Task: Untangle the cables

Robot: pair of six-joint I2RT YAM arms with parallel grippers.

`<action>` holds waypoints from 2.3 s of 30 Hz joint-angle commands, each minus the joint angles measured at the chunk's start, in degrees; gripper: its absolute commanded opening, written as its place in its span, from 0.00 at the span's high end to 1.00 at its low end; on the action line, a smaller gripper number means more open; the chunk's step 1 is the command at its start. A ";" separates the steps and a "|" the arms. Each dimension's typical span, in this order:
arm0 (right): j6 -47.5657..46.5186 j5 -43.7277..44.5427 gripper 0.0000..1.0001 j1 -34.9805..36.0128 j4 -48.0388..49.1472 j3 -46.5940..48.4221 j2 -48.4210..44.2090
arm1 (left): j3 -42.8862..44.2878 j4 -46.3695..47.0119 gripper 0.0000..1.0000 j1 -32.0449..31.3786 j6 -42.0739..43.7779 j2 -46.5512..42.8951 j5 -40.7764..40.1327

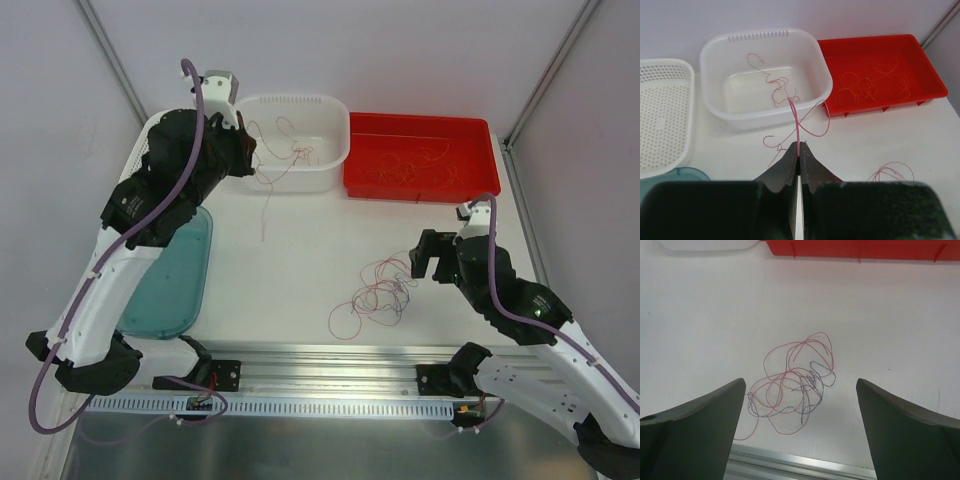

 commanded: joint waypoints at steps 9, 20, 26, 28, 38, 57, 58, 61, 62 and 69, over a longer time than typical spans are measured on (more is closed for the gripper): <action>0.68 -3.57 0.02 0.07 1.00 -1.87 1.53 | 12.14 -10.76 1.00 11.91 6.71 0.09 -13.33; 1.73 -6.82 0.02 -0.01 1.35 -4.51 1.45 | 2.03 -11.11 1.00 32.30 3.37 -4.22 -6.40; 1.74 -7.44 0.02 -0.02 1.35 -5.12 1.62 | -2.89 -11.11 1.00 39.51 1.96 -4.93 -3.66; 1.91 -7.53 0.02 0.07 1.44 -5.38 1.53 | -6.66 -11.02 1.00 41.54 1.35 -5.54 -3.84; 1.82 -8.76 0.02 -0.02 2.23 -6.18 2.85 | -34.33 -4.18 0.97 49.18 -5.85 -12.56 -4.80; 1.47 -11.74 0.02 0.16 1.44 -6.79 6.72 | -49.92 2.51 0.01 54.20 -11.58 -20.91 -3.14; 1.56 -12.53 0.02 -0.01 1.88 -6.88 6.98 | -49.57 2.34 0.01 54.20 -11.31 -21.18 -2.79; 1.73 -13.41 0.02 0.07 2.58 -7.05 8.56 | -47.63 1.55 0.01 54.20 -10.17 -21.80 0.80; 1.82 -13.42 0.02 0.07 2.67 -7.06 9.09 | -47.11 1.28 0.01 54.20 -9.47 -22.15 2.64; 4.72 -8.34 0.03 -0.02 2.67 -8.55 15.15 | -47.10 1.19 0.01 51.58 -8.41 -25.58 20.84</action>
